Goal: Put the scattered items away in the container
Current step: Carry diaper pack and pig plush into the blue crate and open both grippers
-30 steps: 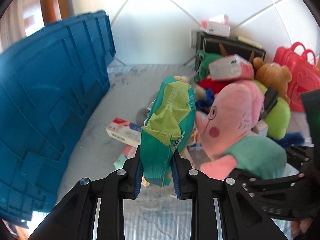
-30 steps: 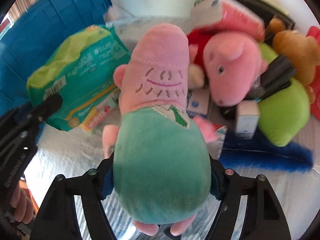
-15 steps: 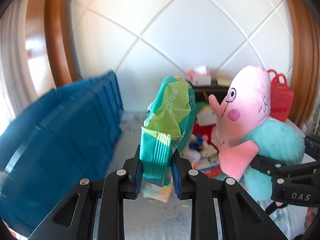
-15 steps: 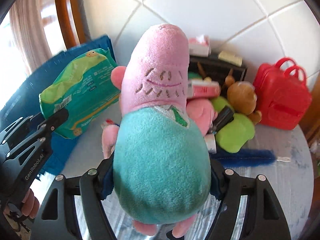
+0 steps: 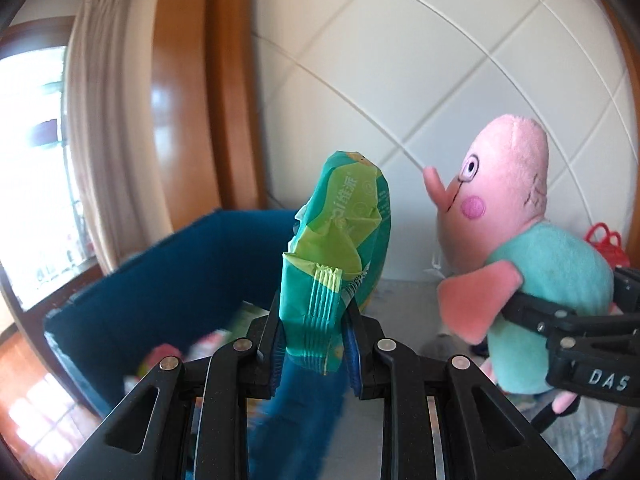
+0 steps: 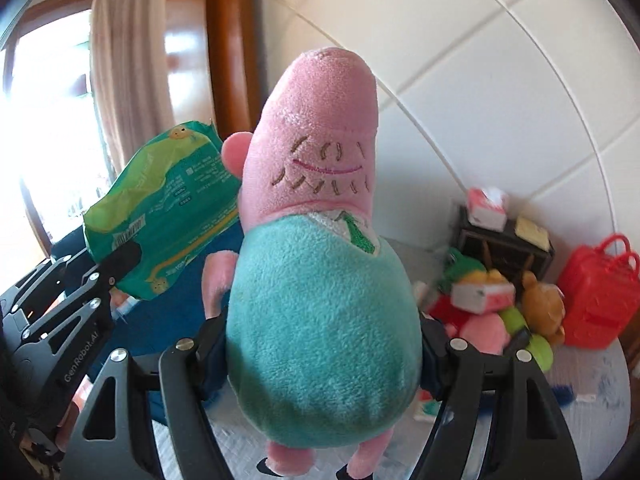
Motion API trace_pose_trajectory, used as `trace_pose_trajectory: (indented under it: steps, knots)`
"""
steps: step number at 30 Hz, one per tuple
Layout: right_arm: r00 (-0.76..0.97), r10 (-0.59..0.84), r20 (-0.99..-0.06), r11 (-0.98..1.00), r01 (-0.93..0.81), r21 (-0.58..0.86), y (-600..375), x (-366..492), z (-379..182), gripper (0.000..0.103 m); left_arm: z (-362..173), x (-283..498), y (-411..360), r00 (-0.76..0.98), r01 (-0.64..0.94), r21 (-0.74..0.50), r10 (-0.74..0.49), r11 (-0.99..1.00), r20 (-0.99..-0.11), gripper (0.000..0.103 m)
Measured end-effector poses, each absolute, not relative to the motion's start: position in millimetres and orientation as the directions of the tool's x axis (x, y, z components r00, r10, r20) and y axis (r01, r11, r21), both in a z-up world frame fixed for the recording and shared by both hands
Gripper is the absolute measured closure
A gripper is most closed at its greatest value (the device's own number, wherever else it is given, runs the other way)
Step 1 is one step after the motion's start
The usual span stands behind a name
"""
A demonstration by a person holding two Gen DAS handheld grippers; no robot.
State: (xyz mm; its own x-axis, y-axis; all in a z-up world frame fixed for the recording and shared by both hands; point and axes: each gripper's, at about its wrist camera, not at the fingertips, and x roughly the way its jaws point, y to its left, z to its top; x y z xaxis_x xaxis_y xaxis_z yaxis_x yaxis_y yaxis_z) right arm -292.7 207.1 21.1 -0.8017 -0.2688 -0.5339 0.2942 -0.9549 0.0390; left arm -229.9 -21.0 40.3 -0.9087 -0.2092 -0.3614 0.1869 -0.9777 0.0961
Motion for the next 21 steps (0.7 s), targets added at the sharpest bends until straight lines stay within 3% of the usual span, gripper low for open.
trace_pose_trajectory:
  steps: [6, 16, 18, 20, 21]
  knots:
    - [-0.78, -0.375, -0.5, -0.914, 0.401, 0.06, 102.4, -309.0, 37.9, 0.03, 46.2, -235.1, -125.2, -0.874, 0.293, 0.113, -0.314, -0.949, -0.37, 0.078]
    - [-0.682, -0.418, -0.6, -0.869, 0.493, 0.044, -30.9, -327.3, 16.5, 0.028, 21.9, -250.5, -232.1, -0.811, 0.359, 0.079, -0.352, -0.93, -0.466, 0.076]
    - [-0.675, -0.405, -0.617, -0.871, 0.491, 0.034, -41.7, -331.4, 11.0, 0.025, 16.8, -248.1, -243.7, -0.81, 0.368, 0.06, -0.351, -0.928, -0.469, 0.064]
    - [-0.671, -0.4, -0.624, -0.872, 0.488, 0.034, -45.4, -334.5, 7.1, 0.023, 14.7, -244.7, -250.0, -0.813, 0.375, 0.055, -0.357, -0.925, -0.46, 0.032]
    - [-0.671, -0.399, -0.625, -0.873, 0.487, 0.034, -46.6, -334.7, 5.7, 0.021, 14.7, -242.7, -250.1, -0.816, 0.378, 0.055, -0.361, -0.924, -0.452, 0.029]
